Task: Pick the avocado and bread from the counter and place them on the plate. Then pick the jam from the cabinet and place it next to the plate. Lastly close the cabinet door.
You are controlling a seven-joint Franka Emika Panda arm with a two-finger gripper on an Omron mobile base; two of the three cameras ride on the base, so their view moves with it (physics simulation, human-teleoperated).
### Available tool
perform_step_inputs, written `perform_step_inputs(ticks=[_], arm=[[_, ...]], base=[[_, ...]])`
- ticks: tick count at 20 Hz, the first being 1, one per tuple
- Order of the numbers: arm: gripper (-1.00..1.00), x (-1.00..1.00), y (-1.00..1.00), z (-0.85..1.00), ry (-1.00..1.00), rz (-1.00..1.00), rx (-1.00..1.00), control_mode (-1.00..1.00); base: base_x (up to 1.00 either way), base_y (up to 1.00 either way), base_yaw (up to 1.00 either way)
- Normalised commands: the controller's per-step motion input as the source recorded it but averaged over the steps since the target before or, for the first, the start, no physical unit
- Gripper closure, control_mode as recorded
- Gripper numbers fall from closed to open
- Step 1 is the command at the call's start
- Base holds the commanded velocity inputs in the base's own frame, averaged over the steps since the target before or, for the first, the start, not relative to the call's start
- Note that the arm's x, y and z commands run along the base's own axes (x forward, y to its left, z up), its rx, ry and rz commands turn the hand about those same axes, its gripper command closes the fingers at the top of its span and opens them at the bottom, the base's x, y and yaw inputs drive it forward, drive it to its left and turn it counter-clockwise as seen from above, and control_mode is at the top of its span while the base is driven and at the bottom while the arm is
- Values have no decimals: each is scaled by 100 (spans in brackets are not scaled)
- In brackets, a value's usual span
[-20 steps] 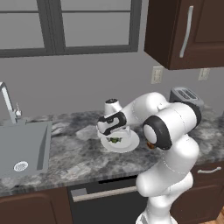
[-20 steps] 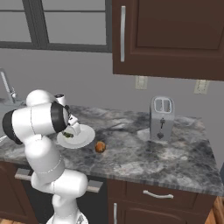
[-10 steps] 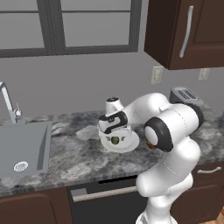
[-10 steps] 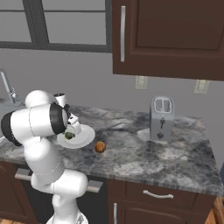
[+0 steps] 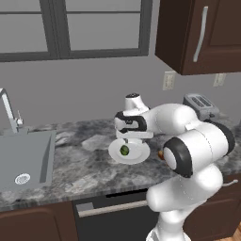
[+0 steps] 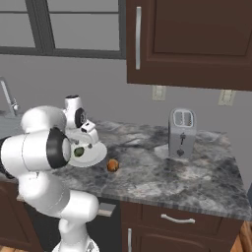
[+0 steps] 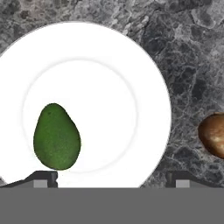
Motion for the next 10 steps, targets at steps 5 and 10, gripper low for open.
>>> perform_step_inputs(ticks=[5, 10], arm=[[-100, -37, -61, 23, 0, 0, 0, -100], [-100, -27, -55, 0, 0, 1, 0, -100]], base=[[0, 0, 0], [0, 0, 0]])
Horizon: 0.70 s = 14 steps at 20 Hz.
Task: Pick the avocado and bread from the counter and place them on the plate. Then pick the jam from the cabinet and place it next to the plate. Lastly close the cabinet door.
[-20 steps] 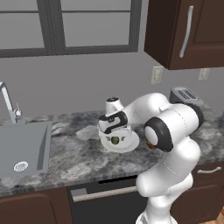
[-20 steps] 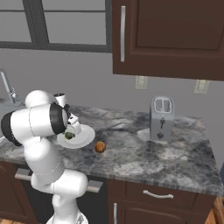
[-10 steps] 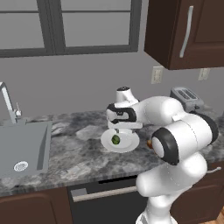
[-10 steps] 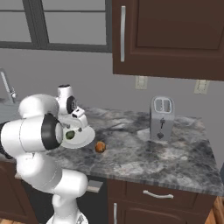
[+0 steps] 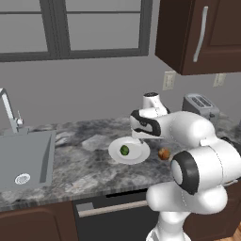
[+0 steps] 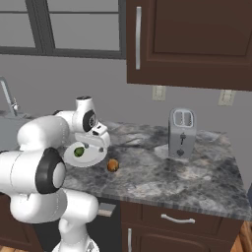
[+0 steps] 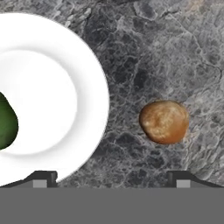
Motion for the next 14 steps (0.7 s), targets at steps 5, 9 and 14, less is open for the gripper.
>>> perform_step_inputs(ticks=[5, 9, 14], arm=[[-100, -4, -52, 0, 0, 2, 0, -100], [-100, 0, -34, 0, 0, 0, 1, -100], [-100, 0, -21, -6, 0, 0, 1, -100]], base=[[0, 0, 0], [0, 0, 0], [0, 0, 0]])
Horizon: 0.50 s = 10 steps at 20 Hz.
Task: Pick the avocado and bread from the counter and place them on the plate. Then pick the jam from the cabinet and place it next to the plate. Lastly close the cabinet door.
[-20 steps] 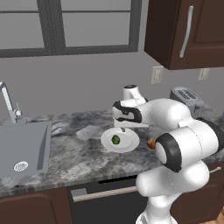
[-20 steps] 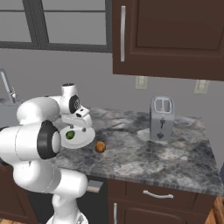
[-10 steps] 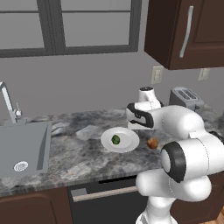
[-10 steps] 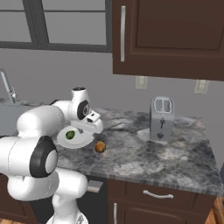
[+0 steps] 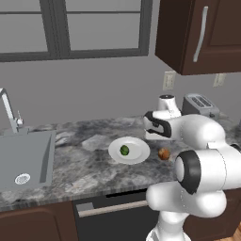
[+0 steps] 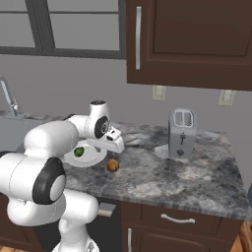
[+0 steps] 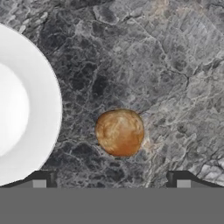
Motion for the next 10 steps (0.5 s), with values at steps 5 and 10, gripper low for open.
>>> perform_step_inputs(ticks=[5, 10], arm=[[-100, 0, -17, -12, 0, 0, 0, -100], [-100, 0, -5, -32, 0, 0, 0, -100]], base=[[0, 0, 0], [0, 0, 0]])
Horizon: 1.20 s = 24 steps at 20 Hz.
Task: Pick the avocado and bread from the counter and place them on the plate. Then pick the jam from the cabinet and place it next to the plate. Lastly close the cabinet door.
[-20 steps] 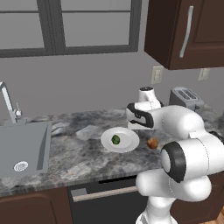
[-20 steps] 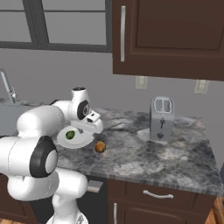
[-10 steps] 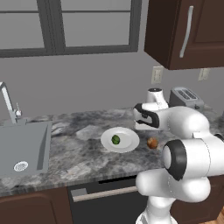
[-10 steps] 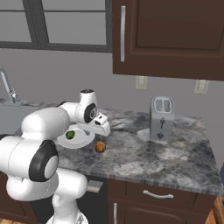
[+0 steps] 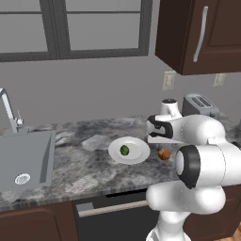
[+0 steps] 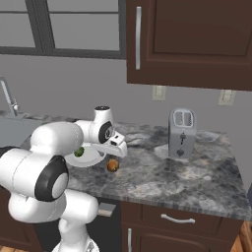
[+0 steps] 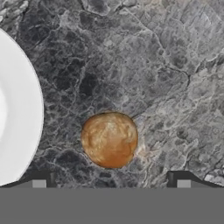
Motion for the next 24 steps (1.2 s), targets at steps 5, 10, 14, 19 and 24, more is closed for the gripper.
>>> perform_step_inputs(ticks=[5, 10, 14, 19, 24], arm=[[-100, 0, -2, -34, 0, 0, 0, -100], [-100, 0, -6, -28, 0, 0, 0, -100], [-100, 0, -3, -26, 0, 0, 0, -100], [-100, 0, 0, -17, 0, 0, 0, -100], [100, 0, 0, -6, 0, 0, 0, -100]], base=[[0, 0, 0], [0, 0, 0], [0, 0, 0], [0, 0, 0], [0, 0, 0]])
